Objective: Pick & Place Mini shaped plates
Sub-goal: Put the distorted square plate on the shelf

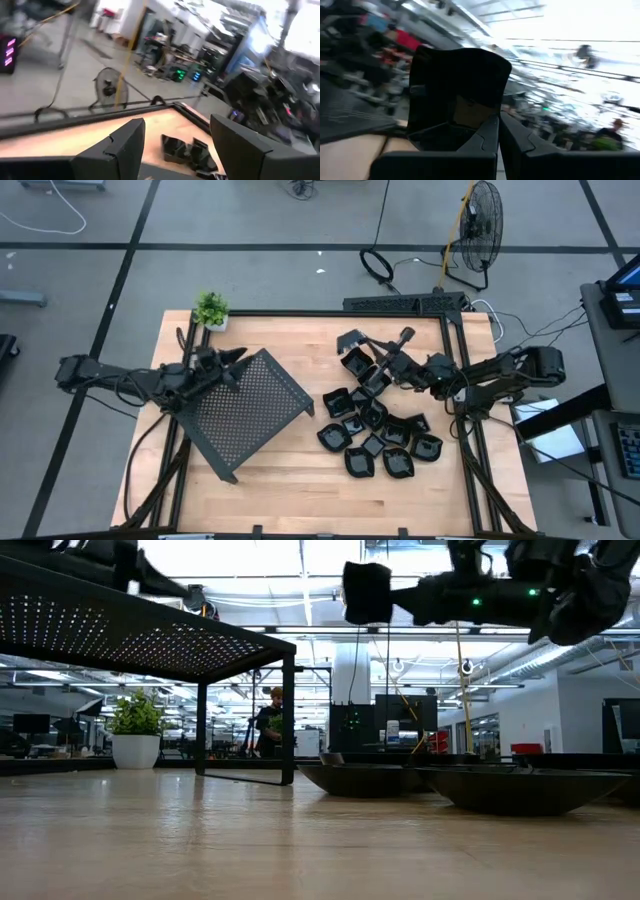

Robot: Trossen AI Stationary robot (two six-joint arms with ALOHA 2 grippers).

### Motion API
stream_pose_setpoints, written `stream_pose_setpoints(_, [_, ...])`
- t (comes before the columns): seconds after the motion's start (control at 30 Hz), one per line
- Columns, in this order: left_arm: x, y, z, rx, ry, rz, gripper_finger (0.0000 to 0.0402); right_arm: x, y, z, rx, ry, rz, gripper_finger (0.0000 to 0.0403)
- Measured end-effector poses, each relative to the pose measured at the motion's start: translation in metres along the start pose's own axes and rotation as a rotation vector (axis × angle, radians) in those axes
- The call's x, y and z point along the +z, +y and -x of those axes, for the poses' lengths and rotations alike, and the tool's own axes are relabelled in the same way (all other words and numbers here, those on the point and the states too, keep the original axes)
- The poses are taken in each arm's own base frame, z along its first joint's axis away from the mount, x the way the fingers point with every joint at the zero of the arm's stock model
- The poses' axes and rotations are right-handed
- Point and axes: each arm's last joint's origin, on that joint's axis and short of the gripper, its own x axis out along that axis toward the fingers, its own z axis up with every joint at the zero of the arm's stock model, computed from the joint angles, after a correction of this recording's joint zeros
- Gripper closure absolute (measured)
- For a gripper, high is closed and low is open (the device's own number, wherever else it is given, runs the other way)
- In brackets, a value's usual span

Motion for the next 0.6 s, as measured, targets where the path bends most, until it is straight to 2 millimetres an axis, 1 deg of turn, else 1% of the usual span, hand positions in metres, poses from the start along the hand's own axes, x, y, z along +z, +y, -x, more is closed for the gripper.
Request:
stream_pose_setpoints(0.07, [0.008,-0.012,-0.011,-0.029,-0.003,-0.087,0.0174,-0.001,0.004,-0.007,0.02,0.042,0.011,0.0403])
stream_pose_setpoints(0.13, [0.015,-0.026,-0.026,0.005,0.021,-0.21,0.0174,-0.004,0.008,-0.016,0.037,0.085,0.028,0.0403])
stream_pose_setpoints(0.27, [0.028,-0.062,-0.065,0.124,0.137,-0.476,0.0174,-0.018,0.015,-0.028,-0.013,0.179,0.062,0.0403])
stream_pose_setpoints(0.37, [0.032,-0.091,-0.099,0.202,0.231,-0.621,0.0174,-0.027,0.017,-0.033,-0.041,0.222,0.103,0.0403])
stream_pose_setpoints(0.47, [0.024,-0.117,-0.132,0.235,0.319,-0.785,0.0174,-0.036,0.018,-0.037,-0.051,0.251,0.113,0.0403])
stream_pose_setpoints(0.6, [0.007,-0.146,-0.165,0.297,0.358,-1.011,0.0174,-0.04,0.019,-0.037,-0.049,0.261,0.119,0.0403])
